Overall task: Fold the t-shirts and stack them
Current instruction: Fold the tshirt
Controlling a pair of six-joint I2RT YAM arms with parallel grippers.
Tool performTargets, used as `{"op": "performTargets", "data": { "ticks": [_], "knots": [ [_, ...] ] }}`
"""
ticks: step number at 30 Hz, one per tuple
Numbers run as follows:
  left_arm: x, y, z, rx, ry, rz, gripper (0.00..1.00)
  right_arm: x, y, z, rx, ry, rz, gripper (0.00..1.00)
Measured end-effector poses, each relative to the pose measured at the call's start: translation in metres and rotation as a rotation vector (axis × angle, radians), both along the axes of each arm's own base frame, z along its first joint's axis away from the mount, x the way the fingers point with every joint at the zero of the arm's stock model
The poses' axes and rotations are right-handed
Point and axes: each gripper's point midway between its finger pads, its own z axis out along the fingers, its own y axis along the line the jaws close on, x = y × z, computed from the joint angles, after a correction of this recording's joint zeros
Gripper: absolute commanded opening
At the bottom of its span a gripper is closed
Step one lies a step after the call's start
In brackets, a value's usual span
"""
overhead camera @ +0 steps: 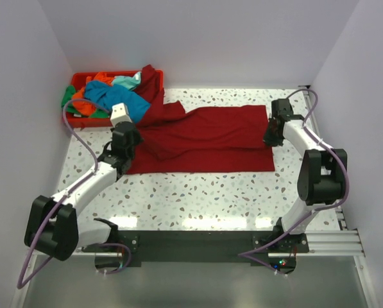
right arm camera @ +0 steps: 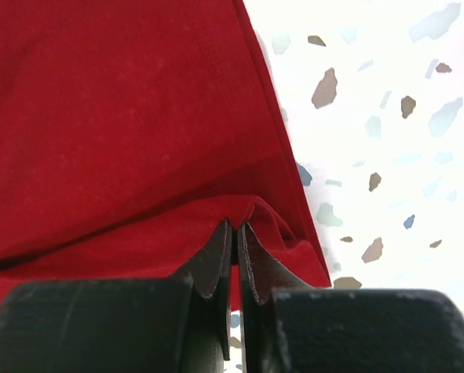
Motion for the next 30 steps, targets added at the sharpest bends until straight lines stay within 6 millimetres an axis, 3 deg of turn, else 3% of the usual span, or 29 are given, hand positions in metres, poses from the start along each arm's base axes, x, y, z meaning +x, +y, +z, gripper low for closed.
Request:
{"op": "performTargets", "data": {
  "ticks": [3,4,5,6,8,9,10,12,16,19,23,26,30],
  "knots": [
    [0.007,0.003,-0.013,0.009,0.031,-0.001,0.00,0.004,0.000,-0.007,-0.001,0.015,0.001,0.00],
    [0.010,0.002,-0.017,0.010,0.042,-0.004,0.05,0.005,0.000,-0.010,-0.002,0.024,0.001,0.00],
    [0.012,0.002,-0.020,0.012,0.051,-0.007,0.15,0.005,0.000,-0.014,-0.003,0.034,0.002,0.00],
    [0.016,0.000,-0.024,0.018,0.062,-0.014,0.36,0.005,0.000,-0.018,-0.003,0.043,0.002,0.00],
    [0.024,-0.004,-0.027,0.026,0.074,-0.031,0.57,0.005,0.000,-0.024,-0.003,0.060,0.001,0.30],
    [0.028,-0.006,-0.027,0.027,0.076,-0.037,0.73,0.005,0.000,-0.025,-0.004,0.064,0.001,0.44],
    [0.031,-0.008,-0.026,0.025,0.076,-0.042,0.77,0.005,-0.001,-0.025,-0.005,0.063,0.001,0.59],
    [0.034,-0.010,-0.024,0.023,0.071,-0.047,0.85,0.008,-0.002,-0.021,-0.009,0.053,0.005,0.66],
    [0.034,-0.012,-0.016,0.013,0.051,-0.056,0.89,0.012,-0.002,-0.003,-0.015,-0.006,0.011,0.72],
    [0.031,-0.014,-0.010,0.000,0.025,-0.069,0.92,0.004,0.003,0.024,0.005,-0.110,0.032,0.73],
    [0.020,-0.022,-0.025,-0.024,0.029,-0.116,0.93,-0.005,0.024,0.051,0.097,-0.244,0.100,0.74],
    [0.004,-0.030,-0.057,-0.047,0.083,-0.165,0.94,-0.003,0.047,0.042,0.175,-0.257,0.170,0.74],
    [-0.012,-0.038,-0.095,-0.078,0.166,-0.212,0.95,-0.010,0.074,0.001,0.243,-0.165,0.237,0.73]
  ]
}}
